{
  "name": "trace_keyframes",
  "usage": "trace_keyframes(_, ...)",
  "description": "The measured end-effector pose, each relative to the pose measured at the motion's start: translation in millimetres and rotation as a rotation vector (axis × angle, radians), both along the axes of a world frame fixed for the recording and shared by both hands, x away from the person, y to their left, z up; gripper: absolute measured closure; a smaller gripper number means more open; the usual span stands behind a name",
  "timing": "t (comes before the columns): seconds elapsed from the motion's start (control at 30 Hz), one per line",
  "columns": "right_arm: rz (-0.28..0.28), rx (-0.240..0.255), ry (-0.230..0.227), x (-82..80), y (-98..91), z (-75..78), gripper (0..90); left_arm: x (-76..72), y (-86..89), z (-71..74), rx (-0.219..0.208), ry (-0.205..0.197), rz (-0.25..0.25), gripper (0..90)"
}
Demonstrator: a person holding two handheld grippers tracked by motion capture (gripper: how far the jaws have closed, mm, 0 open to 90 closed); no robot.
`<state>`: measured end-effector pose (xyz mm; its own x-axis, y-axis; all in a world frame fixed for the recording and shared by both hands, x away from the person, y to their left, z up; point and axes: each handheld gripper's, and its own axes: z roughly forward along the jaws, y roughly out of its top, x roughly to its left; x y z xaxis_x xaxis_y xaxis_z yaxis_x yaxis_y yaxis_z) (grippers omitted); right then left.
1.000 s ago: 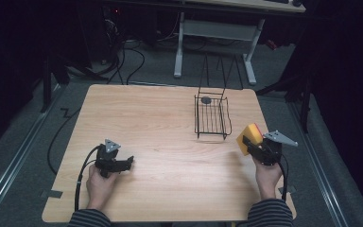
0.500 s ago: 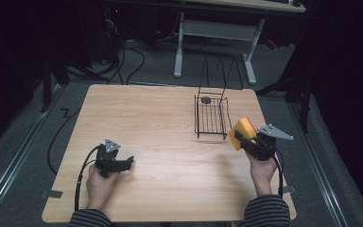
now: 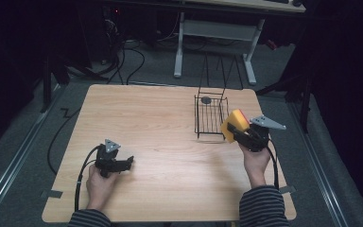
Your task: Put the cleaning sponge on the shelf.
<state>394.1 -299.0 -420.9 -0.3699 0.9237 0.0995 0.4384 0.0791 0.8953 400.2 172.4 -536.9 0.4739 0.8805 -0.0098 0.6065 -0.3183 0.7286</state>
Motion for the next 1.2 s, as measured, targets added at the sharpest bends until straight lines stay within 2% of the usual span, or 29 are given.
trace_keyframes(0.23, 0.012, -0.005, 0.003, 9.0, 8.9, 4.1, 60.7, 0.0, 0.0, 0.0, 0.0, 0.0, 0.0, 16.7)
trace_keyframes(0.33, 0.017, -0.027, 0.015, 15.6, 14.4, 5.2, 60.7, 0.0, 0.0, 0.0, 0.0, 0.0, 0.0, 16.7)
trace_keyframes(0.4, 0.026, -0.041, 0.009, 19.5, 17.8, 6.1, 60.7, 0.0, 0.0, 0.0, 0.0, 0.0, 0.0, 16.7)
trace_keyframes(0.47, 0.026, -0.027, -0.013, 22.8, 19.7, 5.1, 60.7, 0.0, 0.1, 0.0, 0.0, 0.0, 0.0, 16.7)
trace_keyframes(0.53, 0.017, -0.022, 0.004, 28.7, 21.6, 3.8, 60.6, 0.0, 0.0, 0.0, -0.001, 0.0, 0.0, 16.7)
trace_keyframes(0.7, 0.02, -0.059, 0.034, 42.1, 31.2, 0.3, 60.5, 0.0, 0.1, 0.0, -0.001, 0.0, 0.0, 16.7)
trace_keyframes(0.77, 0.016, -0.052, 0.036, 46.8, 33.5, -2.1, 60.5, 0.0, 0.1, 0.0, -0.001, 0.0, 0.0, 16.7)
trace_keyframes(0.8, 0.01, -0.06, 0.052, 50.3, 35.2, -3.4, 60.5, 0.0, 0.1, 0.0, -0.001, 0.0, 0.0, 16.7)
trace_keyframes(1.2, -0.009, -0.097, 0.117, 80.8, 53.3, -19.8, 60.5, -0.4, 0.1, 0.1, -0.002, 0.002, -0.002, 16.7)
